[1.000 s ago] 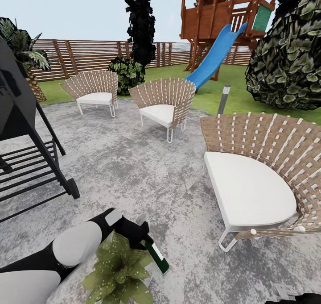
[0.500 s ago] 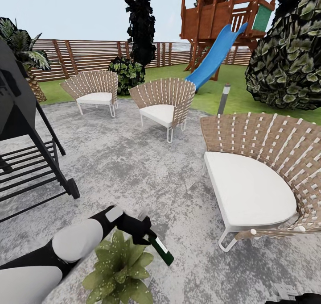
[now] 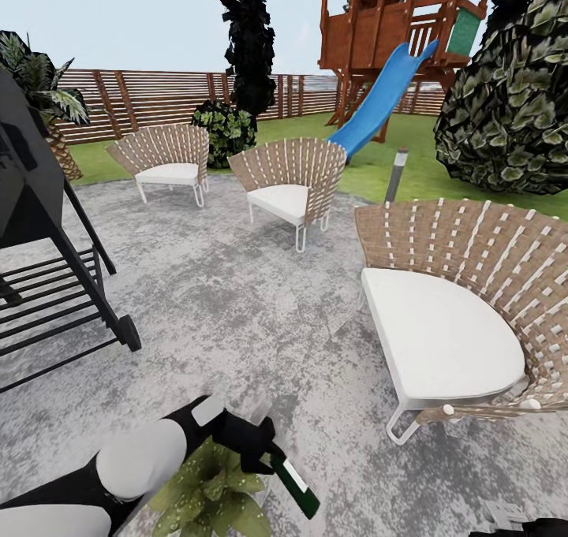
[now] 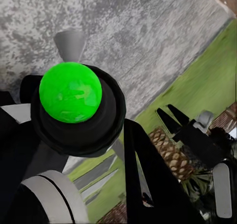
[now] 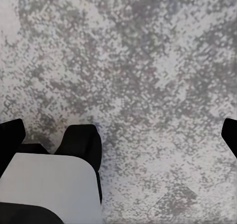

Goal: Pick up the pesticide atomizer in the garden and spray insectifuge to fully cover both potted plants in the garden.

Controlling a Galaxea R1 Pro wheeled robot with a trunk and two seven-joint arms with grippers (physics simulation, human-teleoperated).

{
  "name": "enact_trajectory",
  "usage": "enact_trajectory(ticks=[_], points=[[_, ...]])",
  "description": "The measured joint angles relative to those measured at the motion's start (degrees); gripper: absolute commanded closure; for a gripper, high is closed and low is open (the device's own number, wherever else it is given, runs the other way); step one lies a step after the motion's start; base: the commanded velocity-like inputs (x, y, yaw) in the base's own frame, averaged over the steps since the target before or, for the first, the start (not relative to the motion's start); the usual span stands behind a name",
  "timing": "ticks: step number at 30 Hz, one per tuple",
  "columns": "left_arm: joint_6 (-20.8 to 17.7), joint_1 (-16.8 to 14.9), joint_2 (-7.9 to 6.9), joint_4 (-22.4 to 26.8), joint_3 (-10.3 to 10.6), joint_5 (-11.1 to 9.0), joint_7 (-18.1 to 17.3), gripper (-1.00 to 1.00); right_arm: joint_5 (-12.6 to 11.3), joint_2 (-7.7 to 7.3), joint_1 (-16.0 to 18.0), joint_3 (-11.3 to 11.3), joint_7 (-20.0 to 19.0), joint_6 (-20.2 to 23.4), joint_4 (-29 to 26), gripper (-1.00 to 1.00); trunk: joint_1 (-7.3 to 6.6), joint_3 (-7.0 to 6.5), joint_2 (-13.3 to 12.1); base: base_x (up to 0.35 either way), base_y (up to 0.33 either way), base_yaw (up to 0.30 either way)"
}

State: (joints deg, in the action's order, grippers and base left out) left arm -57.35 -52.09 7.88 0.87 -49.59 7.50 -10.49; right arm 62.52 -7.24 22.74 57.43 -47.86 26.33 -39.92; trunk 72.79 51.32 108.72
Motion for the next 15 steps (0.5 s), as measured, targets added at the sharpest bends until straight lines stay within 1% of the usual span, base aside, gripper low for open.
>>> enact_trajectory(ticks=[2, 4, 7, 8, 10, 13, 15], points=[[0.0, 0.35, -0.25, 0.0, -0.16, -0.2, -0.01, 1.0, 0.02, 0.01, 0.01, 0.0, 0.0, 0.0, 0.0, -1.0, 0.0, 0.0, 0.0, 0.0, 0.0, 0.0], [0.0, 0.47, -0.97, 0.06, -0.29, -0.75, -0.07, 1.0, 0.01, 0.01, 0.03, 0.02, 0.0, 0.0, 0.0, -1.0, 0.0, 0.0, 0.0, 0.0, 0.0, 0.0], [0.15, 0.56, -2.03, 0.08, -1.55, -3.99, -0.15, 1.0, 0.04, -0.04, 0.04, 0.01, 0.0, 0.0, 0.0, -1.0, 0.0, 0.0, 0.0, 0.0, 0.0, 0.0], [0.21, 0.79, -2.66, 0.11, -1.93, -5.73, -0.18, 1.0, 0.03, -0.06, 0.04, 0.02, 0.0, 0.0, 0.0, -1.0, 0.0, 0.0, 0.0, 0.0, 0.0, 0.0], [0.26, 1.09, -3.51, 0.14, -2.09, -7.2, -0.2, 1.0, 0.04, -0.06, 0.03, 0.01, 0.0, 0.0, 0.0, -1.0, 0.0, 0.0, 0.0, 0.0, 0.0, 0.0], [0.29, 1.26, -4.8, 0.16, -2.22, -8.09, -0.21, 1.0, 0.02, -0.05, 0.02, 0.0, 0.0, 0.0, 0.0, -1.0, 0.0, 0.0, 0.0, 0.0, 0.0, 0.0], [0.29, 1.28, -5.03, 0.16, -2.31, -8.25, -0.21, 1.0, 0.02, -0.05, 0.02, 0.01, 0.0, 0.0, 0.0, -1.0, 0.0, 0.0, 0.0, 0.0, 0.0, 0.0]])
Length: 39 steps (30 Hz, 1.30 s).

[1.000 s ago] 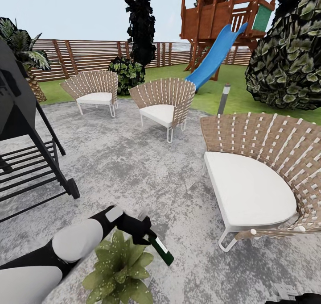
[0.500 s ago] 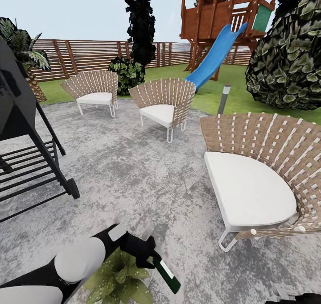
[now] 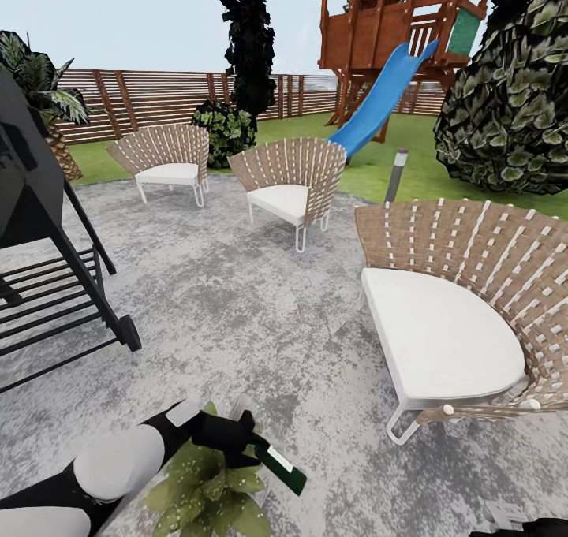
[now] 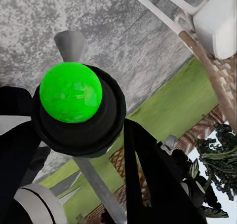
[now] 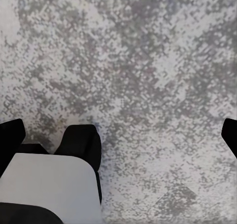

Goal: Pick up the pesticide atomizer in the garden and spray insectifuge to fully cover both potted plants in the garden.

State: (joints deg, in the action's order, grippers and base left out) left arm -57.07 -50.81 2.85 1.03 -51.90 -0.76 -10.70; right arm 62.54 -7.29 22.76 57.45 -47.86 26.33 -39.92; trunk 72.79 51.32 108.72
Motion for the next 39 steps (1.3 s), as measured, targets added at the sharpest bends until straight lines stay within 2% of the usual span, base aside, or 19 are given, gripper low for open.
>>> enact_trajectory(ticks=[4, 6, 8, 10, 18, 21, 25, 28, 34, 36, 39], points=[[0.01, 0.0, -0.52, 0.02, 0.03, -0.02, 0.04, 1.0, 0.0, 0.01, 0.02, 0.01, 0.0, 0.0, 0.0, -1.0, 0.0, 0.0, 0.0, 0.0, 0.0, 0.0], [0.01, 0.01, -1.26, 0.01, 0.06, 0.0, 0.07, 1.0, -0.01, 0.0, 0.02, 0.0, 0.0, 0.0, 0.0, -1.0, 0.0, 0.0, 0.0, 0.0, 0.0, 0.0], [0.01, 0.01, -2.61, 0.02, 0.12, 0.03, 0.09, 1.0, -0.01, -0.02, 0.01, -0.01, 0.0, 0.0, 0.0, -1.0, 0.0, 0.0, 0.0, 0.0, 0.0, 0.0], [-0.02, 0.02, -3.14, 0.07, 0.03, -0.06, 0.1, 1.0, 0.0, -0.01, 0.01, 0.0, 0.0, -0.01, 0.0, -1.0, 0.0, 0.0, 0.0, 0.0, 0.0, 0.0], [-0.02, -0.06, -3.71, 0.18, -0.08, -0.08, 0.09, 1.0, 0.01, -0.01, 0.0, 0.0, 0.0, -0.01, 0.0, -1.0, 0.0, 0.0, 0.0, 0.0, 0.0, 0.0], [-0.02, -0.12, -4.69, 0.16, -0.07, -0.1, 0.1, 1.0, 0.01, -0.03, 0.01, 0.0, 0.0, -0.01, 0.0, -1.0, 0.0, 0.0, 0.0, 0.0, 0.0, 0.0], [-0.02, -0.13, -4.99, 0.15, -0.28, -0.23, 0.09, 1.0, 0.02, -0.02, -0.01, -0.01, 0.0, -0.01, 0.0, -1.0, 0.0, 0.0, 0.0, 0.0, 0.0, 0.0], [-0.03, -0.01, -4.25, 0.07, -0.43, -0.29, 0.08, 1.0, 0.05, 0.01, 0.01, -0.01, 0.0, -0.01, 0.0, -1.0, 0.0, 0.0, 0.0, 0.0, 0.0, 0.0], [0.06, 0.1, 0.33, -0.07, -0.51, -0.26, 0.08, 1.0, 0.04, 0.02, -0.02, 0.0, 0.0, 0.0, 0.0, -1.0, 0.0, 0.0, 0.0, 0.0, 0.0, 0.0], [0.12, 0.47, 1.13, -0.06, -0.35, -0.14, 0.09, 1.0, 0.02, -0.01, -0.01, 0.01, 0.0, 0.0, 0.0, -1.0, 0.0, 0.0, 0.0, 0.0, 0.0, 0.0], [0.26, 1.9, 1.28, -0.01, -0.11, -0.01, 0.11, 1.0, 0.01, -0.02, 0.01, 0.0, 0.0, 0.0, 0.0, -1.0, 0.0, 0.0, 0.0, 0.0, 0.0, 0.0]])
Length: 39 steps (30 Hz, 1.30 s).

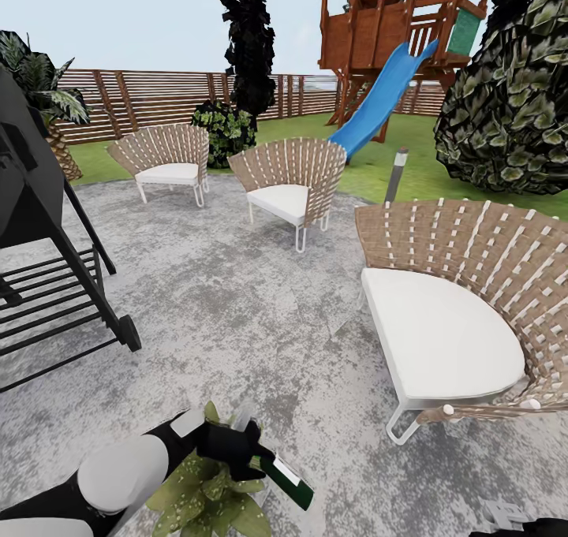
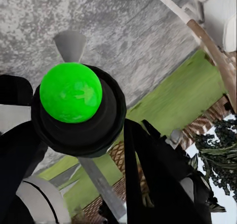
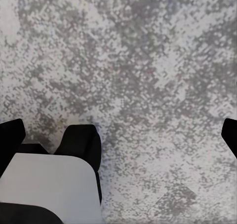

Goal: Pick up the pesticide atomizer in the garden and spray insectifuge to fully cover both potted plants in the garden.

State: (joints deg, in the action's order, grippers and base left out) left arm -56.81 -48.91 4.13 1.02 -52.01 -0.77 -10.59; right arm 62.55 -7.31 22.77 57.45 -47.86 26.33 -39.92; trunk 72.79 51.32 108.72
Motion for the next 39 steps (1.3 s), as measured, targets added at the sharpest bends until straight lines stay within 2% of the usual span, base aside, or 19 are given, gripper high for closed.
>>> enact_trajectory(ticks=[4, 6, 9, 14, 21, 39], points=[[0.01, 1.63, -0.1, 0.01, -0.05, 0.02, 0.03, 1.0, -0.02, 0.01, 0.0, -0.01, 0.0, 0.0, 0.0, -1.0, 0.0, 0.0, 0.0, 0.0, 0.0, 0.0], [0.02, 1.73, -0.34, 0.04, -0.06, 0.01, 0.05, 1.0, 0.02, 0.01, -0.02, -0.01, 0.0, 0.0, 0.0, -1.0, 0.0, 0.0, 0.0, 0.0, 0.0, 0.0], [0.01, 1.79, -1.54, 0.02, -0.04, 0.04, 0.05, 1.0, 0.03, -0.01, -0.03, -0.01, 0.02, 0.0, 0.0, -1.0, 0.0, 0.0, 0.0, 0.0, 0.0, 0.0], [0.02, 1.77, -1.93, 0.08, -0.15, 0.0, 0.05, 1.0, 0.05, 0.01, 0.0, -0.01, 0.0, 0.0, 0.0, -1.0, 0.0, 0.0, 0.0, 0.0, 0.0, 0.0], [0.01, 1.74, -1.96, 0.09, -0.21, -0.07, -0.02, 1.0, 0.05, 0.03, -0.01, -0.02, 0.01, -0.01, 0.01, -1.0, 0.01, 0.0, 0.0, -0.042, 0.029, 0.0], [0.01, 1.75, -1.53, 0.09, -0.15, 0.01, -0.01, 1.0, 0.05, 0.07, 0.01, -0.02, 0.02, -0.02, 0.03, -1.0, 0.03, 0.0, 0.0, -0.257, 0.181, 0.0]])
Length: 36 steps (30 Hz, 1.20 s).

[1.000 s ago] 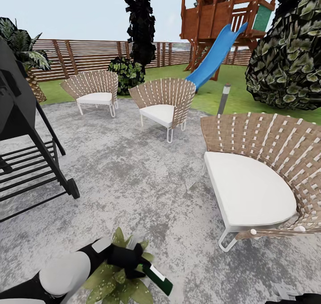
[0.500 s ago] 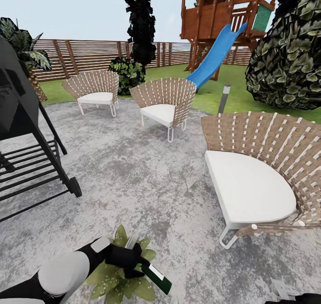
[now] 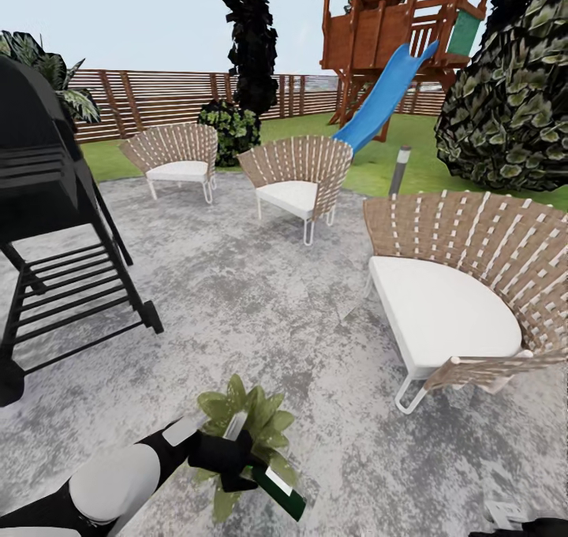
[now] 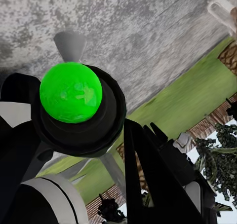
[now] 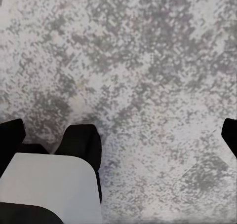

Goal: Pick up the pesticide atomizer in the garden and spray insectifuge to fully cover both potted plants in the garden.

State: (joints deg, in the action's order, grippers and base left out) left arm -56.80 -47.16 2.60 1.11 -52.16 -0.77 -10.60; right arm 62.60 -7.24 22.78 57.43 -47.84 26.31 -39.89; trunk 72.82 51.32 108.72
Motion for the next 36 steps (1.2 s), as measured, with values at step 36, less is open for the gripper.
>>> enact_trajectory(ticks=[36], points=[[11.75, -0.03, 2.71, 0.16, 1.95, 14.65, 0.1, 1.0, 0.01, -0.35, -0.02, -0.18, -0.24, -0.07, -0.03, -1.0, 0.0, 0.0, 0.0, -0.274, 0.038, 0.0]])
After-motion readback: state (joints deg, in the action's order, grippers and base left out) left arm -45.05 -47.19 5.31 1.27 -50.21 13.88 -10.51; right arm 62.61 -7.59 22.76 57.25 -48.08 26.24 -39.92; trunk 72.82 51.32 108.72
